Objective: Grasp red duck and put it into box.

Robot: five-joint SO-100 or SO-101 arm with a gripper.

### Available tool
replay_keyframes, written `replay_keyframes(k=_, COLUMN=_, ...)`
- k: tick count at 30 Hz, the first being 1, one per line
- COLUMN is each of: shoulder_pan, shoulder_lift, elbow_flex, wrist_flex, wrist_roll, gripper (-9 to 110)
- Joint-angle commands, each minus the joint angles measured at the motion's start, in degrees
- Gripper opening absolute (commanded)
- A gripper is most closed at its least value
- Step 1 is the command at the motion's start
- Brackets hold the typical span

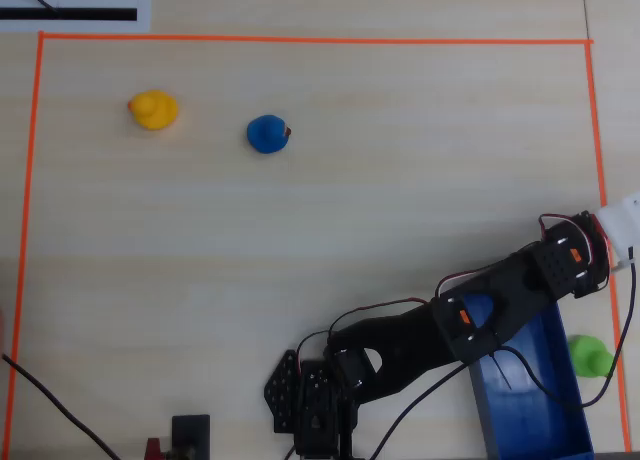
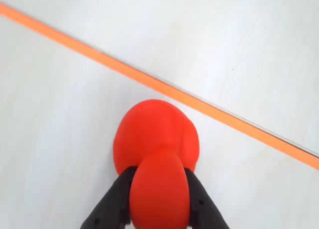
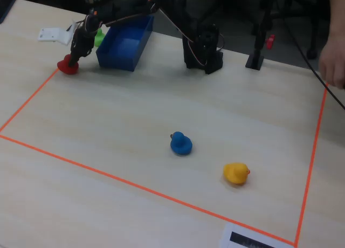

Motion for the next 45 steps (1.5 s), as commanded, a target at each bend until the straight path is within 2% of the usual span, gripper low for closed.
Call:
replay_keyframes(k=1, shoulder_pan=-1.7, shoulder_lift=11.2, elbow_flex=-2.8, wrist_flex=-0.4, wrist_roll=5.1, gripper=0)
replay_keyframes(k=12, shoulder_pan=-1.8, shoulder_lift=45.8, elbow_flex=9.4, wrist_flex=21.4, wrist_roll=7.7, gripper=0)
replay_keyframes(k=20, shoulder_pan=7.9, shoulder_lift=61.7, elbow_flex=21.4, wrist_flex=38.0, wrist_roll=2.7, gripper=0)
replay_keyframes(k=30, shoulder_pan=18.5, shoulder_lift=64.9, elbow_flex=35.4, wrist_flex=40.3, wrist_roll=-4.6, gripper=0)
replay_keyframes(k=38, shoulder_pan=22.8, shoulder_lift=60.8, elbow_flex=43.9, wrist_flex=29.8, wrist_roll=-8.3, gripper=0)
replay_keyframes(k=45, shoulder_pan=22.9, shoulder_lift=56.1, elbow_flex=44.6, wrist_flex=21.7, wrist_roll=-8.8, gripper=0)
